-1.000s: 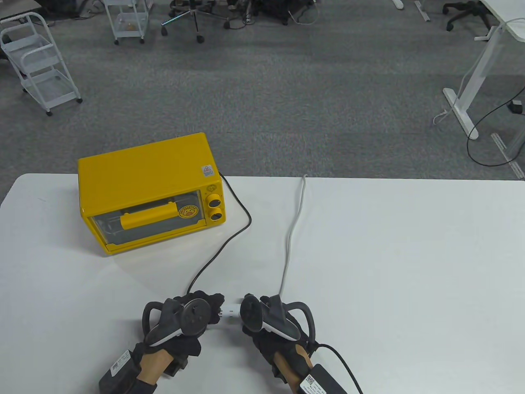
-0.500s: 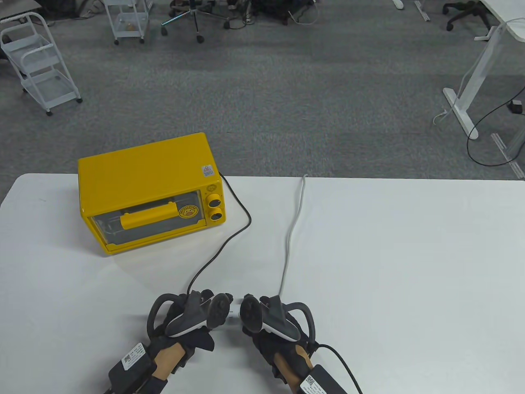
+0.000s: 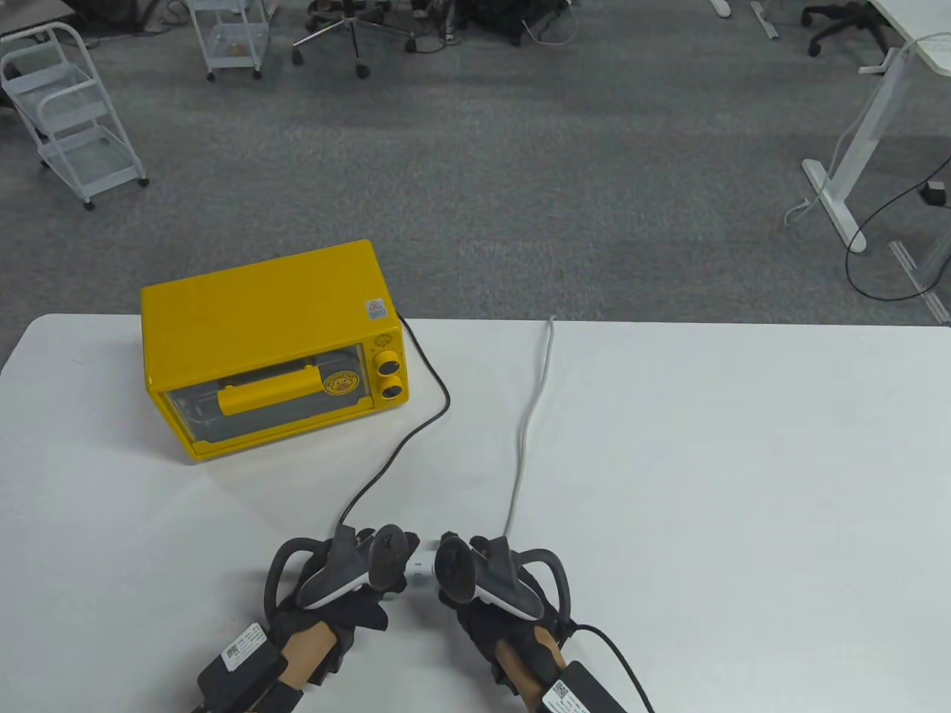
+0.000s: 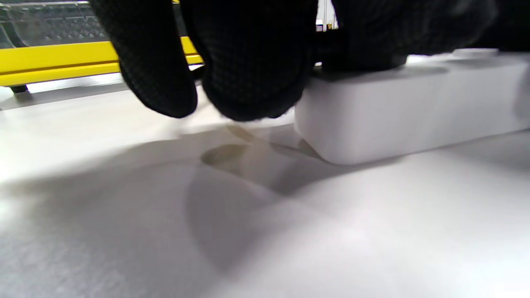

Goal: Plug the oven into the power strip

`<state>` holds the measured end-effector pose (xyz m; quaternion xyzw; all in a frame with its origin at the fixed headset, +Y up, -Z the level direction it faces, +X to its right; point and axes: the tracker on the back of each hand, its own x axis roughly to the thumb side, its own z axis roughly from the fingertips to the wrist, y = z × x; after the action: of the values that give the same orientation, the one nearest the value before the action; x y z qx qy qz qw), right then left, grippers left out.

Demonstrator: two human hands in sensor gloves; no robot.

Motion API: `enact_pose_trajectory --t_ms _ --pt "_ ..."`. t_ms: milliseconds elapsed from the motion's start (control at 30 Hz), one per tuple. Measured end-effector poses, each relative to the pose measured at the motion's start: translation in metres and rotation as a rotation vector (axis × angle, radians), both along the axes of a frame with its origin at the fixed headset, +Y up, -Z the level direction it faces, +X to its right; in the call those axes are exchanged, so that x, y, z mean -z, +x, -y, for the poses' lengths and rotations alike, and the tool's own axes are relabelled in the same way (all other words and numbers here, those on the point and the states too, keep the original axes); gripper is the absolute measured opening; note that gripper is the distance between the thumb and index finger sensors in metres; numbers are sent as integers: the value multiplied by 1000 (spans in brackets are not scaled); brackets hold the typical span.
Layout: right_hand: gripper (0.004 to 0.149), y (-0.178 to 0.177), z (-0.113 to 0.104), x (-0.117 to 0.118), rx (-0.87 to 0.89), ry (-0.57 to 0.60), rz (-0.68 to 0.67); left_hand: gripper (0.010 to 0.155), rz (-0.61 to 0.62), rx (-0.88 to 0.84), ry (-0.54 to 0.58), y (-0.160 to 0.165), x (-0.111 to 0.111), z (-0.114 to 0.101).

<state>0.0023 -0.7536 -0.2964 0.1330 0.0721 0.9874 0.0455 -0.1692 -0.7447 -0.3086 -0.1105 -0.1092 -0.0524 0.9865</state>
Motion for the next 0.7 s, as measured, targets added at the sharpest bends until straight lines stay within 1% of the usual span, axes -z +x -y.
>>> enact_pose_trajectory --t_ms 100,200,267,333,433,500,567,700 --pt "71 0 0 0 -3 3 1 64 -6 0 -37 -1 2 -1" --pt "70 0 0 0 4 -1 4 74 -21 -3 -46 -7 3 -2" --pt "71 0 1 -1 3 2 3 75 -35 -81 -35 -18 -1 -6" --pt "71 0 1 0 1 1 0 77 -70 -196 -5 -36 -6 -14" --pt "71 0 1 0 3 -7 -1 77 -118 -231 61 -61 -15 -26" --pt "71 0 1 -1 -8 3 -11 79 -151 -225 82 -76 -20 -29" --pt "71 0 1 -2 -8 9 -15 80 -194 -205 84 -94 -25 -27" --pt "71 0 1 -2 -6 4 -16 81 -249 -217 58 -121 -34 -11"
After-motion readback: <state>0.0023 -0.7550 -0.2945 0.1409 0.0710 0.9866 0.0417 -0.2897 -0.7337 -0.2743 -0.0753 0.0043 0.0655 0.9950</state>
